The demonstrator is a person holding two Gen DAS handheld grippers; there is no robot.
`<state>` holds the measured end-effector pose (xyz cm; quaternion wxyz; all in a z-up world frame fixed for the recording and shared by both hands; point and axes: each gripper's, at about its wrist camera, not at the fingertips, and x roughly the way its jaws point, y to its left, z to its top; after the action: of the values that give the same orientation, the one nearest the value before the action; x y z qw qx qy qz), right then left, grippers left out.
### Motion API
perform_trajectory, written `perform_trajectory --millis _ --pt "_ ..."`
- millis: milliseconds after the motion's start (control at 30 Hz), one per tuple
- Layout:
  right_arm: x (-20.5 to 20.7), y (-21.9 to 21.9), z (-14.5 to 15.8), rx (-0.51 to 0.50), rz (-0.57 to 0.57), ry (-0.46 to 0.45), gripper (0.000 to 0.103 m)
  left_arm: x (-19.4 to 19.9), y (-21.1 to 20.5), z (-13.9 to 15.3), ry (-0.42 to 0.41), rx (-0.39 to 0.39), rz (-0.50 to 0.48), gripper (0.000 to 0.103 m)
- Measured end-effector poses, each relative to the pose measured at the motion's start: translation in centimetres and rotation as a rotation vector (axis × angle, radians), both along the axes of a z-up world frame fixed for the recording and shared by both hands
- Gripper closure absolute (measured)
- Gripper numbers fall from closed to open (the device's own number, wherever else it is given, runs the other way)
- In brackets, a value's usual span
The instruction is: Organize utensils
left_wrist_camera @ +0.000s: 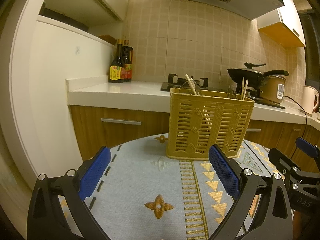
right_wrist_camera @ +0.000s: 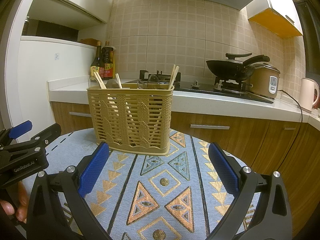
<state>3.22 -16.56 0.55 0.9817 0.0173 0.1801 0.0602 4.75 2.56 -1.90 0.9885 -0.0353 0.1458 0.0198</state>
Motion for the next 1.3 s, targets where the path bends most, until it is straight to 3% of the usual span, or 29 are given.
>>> perform_trajectory --millis 1300 --pt "-0.09 0.42 -0.08 -0.008 0.018 -0.005 0.008 0.42 0.09 0.09 0.016 0.017 0.002 0.008"
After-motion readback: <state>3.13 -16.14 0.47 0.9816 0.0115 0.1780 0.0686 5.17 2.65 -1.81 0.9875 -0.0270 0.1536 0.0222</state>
